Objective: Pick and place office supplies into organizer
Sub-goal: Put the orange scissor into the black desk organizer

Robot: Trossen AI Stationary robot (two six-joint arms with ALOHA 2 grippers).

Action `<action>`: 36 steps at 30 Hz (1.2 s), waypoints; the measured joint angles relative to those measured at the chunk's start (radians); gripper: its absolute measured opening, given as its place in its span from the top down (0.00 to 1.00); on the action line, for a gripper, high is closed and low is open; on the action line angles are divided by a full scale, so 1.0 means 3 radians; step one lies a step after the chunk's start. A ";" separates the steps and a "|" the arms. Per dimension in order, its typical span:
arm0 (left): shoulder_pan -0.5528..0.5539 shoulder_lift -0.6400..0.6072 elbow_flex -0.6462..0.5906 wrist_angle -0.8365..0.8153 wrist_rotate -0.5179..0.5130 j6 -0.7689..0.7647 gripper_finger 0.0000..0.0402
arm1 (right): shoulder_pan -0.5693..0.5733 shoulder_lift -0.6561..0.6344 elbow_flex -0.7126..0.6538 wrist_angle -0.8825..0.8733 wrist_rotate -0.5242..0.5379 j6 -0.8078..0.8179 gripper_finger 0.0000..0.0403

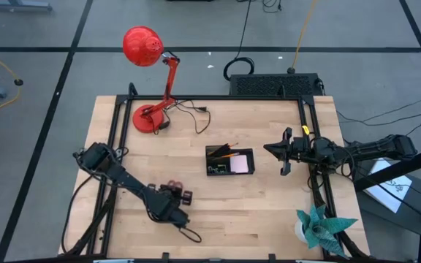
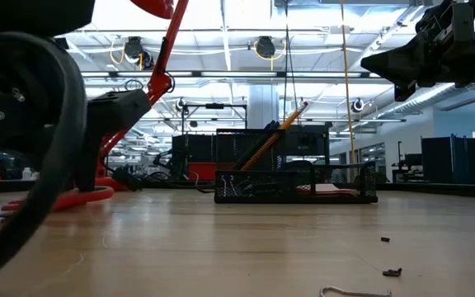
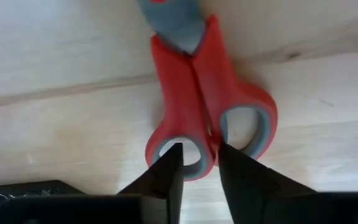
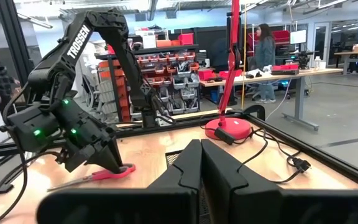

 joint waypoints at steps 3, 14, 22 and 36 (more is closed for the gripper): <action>-0.0029 0.0000 0.0020 0.0010 0.0009 -0.0005 0.68 | 0.0000 0.0000 0.0000 0.0000 0.0000 0.0000 0.99; -0.0139 0.0004 0.0253 0.0017 -0.0212 0.0006 0.54 | 0.0000 0.0000 0.0000 0.0000 -0.0001 0.0000 0.99; -0.0186 -0.0005 0.0523 -0.0132 -0.0825 -0.0603 0.49 | 0.0000 0.0000 0.0000 -0.0002 -0.0001 0.0000 0.99; 0.0073 -0.0039 0.1522 -0.1029 0.0638 -0.6060 0.58 | 0.0001 0.0000 0.0000 -0.0001 -0.0002 -0.0009 0.99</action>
